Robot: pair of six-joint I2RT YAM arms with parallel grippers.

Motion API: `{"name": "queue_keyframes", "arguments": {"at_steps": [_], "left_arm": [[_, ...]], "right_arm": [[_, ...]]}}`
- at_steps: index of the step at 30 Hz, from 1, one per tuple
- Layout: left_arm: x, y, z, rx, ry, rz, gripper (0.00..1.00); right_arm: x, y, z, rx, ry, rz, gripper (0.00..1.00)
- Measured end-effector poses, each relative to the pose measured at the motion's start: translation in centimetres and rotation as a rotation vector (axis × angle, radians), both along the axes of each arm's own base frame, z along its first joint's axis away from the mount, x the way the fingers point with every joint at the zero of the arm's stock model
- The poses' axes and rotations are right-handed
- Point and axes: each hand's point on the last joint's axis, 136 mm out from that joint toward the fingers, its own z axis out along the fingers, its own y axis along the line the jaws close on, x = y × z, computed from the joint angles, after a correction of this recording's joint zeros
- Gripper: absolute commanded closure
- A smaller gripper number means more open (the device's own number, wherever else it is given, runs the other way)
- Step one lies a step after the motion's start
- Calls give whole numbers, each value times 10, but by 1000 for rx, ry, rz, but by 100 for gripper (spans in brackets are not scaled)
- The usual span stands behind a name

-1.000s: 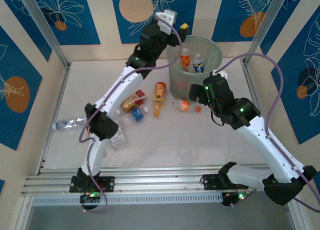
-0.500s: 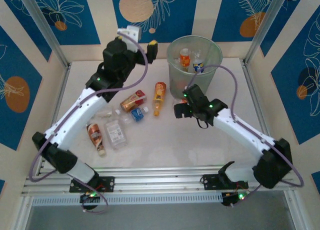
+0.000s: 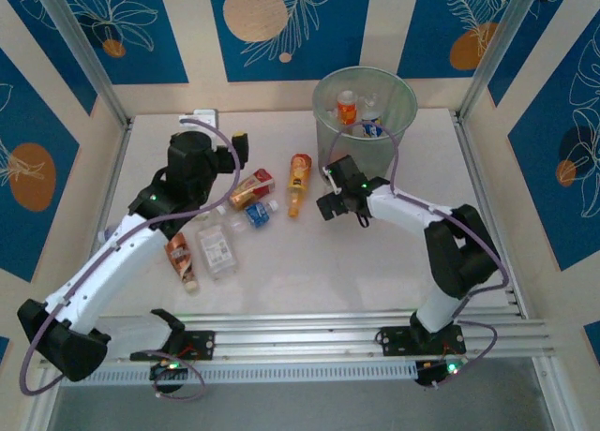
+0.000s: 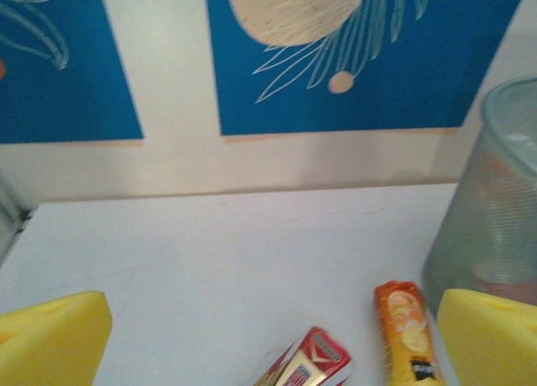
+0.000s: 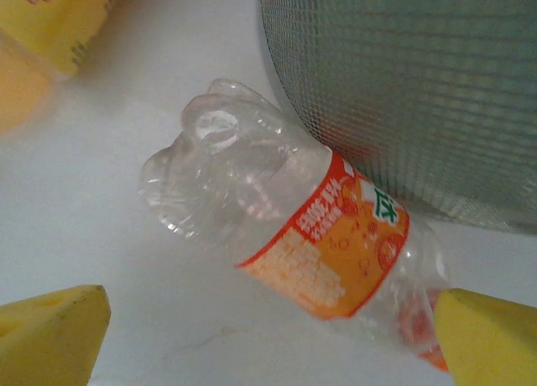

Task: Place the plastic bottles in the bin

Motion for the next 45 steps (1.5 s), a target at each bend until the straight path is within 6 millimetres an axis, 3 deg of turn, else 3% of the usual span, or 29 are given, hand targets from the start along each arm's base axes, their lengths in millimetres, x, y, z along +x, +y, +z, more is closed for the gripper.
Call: {"name": "queue_keyframes", "arguments": {"at_steps": [4, 17, 30, 39, 45], "left_arm": [[-4, 10, -9, 17, 19, 36, 0], [-8, 17, -25, 24, 59, 60, 1], [-12, 26, -23, 28, 46, 91, 0], [-15, 28, -22, 24, 41, 92, 1], [-18, 32, -19, 20, 32, 101, 1]], "right_arm": [[15, 2, -13, -29, -9, 30, 1], [41, 6, -19, -41, -31, 52, 0], [9, 16, -34, -12, 125, 91, 14], [-13, 21, -42, -17, 201, 106, 17], [-22, 21, -46, -21, 231, 90, 41]]}}
